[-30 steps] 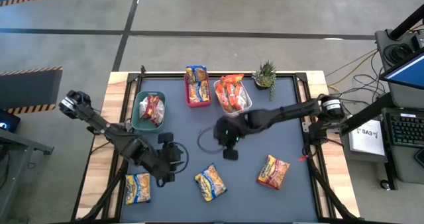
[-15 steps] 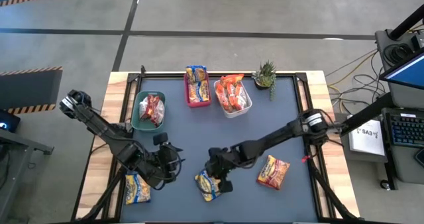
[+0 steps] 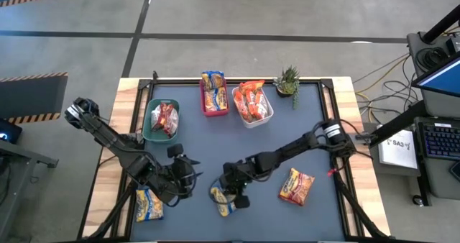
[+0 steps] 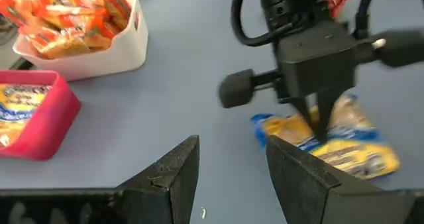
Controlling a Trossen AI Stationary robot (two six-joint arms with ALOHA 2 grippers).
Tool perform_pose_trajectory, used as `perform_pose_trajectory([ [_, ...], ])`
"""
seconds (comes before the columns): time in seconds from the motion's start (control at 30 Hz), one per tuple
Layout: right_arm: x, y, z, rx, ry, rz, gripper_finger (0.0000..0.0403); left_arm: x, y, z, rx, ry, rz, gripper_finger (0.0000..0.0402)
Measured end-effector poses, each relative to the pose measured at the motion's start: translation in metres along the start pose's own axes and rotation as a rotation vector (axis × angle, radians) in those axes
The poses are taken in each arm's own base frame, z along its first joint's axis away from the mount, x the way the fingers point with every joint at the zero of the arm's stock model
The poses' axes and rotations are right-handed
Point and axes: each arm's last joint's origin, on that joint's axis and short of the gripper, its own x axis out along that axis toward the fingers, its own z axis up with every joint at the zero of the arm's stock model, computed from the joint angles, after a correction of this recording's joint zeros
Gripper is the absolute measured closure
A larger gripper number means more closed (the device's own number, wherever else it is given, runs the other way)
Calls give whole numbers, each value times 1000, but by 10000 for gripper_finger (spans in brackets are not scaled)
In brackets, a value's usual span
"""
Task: Sort Maruchan noodles
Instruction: Put the right blue noodle pack into the red bin
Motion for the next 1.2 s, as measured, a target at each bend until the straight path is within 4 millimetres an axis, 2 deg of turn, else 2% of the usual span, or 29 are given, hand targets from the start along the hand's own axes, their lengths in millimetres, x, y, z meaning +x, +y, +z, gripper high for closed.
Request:
perform_pose_trajectory([
  [0.17,-13,-25,7,-13,-48,-344,394,0,1,2,12,-41,43,243],
  [0.27,-32,-37,16,-1,-82,-401,394,0,1,3,10,-61,65,243],
  [0.4,-63,-33,27,-19,-95,-406,394,2,0,2,-16,-83,56,243],
  [0.57,-95,-16,26,-41,-78,-394,394,11,-3,-7,-48,-136,18,243],
  [0.73,-111,-9,-3,0,-80,-383,394,20,-2,-18,-179,-160,-8,243],
  [0.87,-116,-9,-29,73,-178,-375,394,25,-1,-24,-335,-154,-44,242],
  [1.03,-108,-13,-61,150,-260,-350,394,36,-2,-31,-541,-166,-81,234],
  [1.2,-97,-17,-76,170,-284,-342,394,55,-14,-36,-668,-97,-139,221],
])
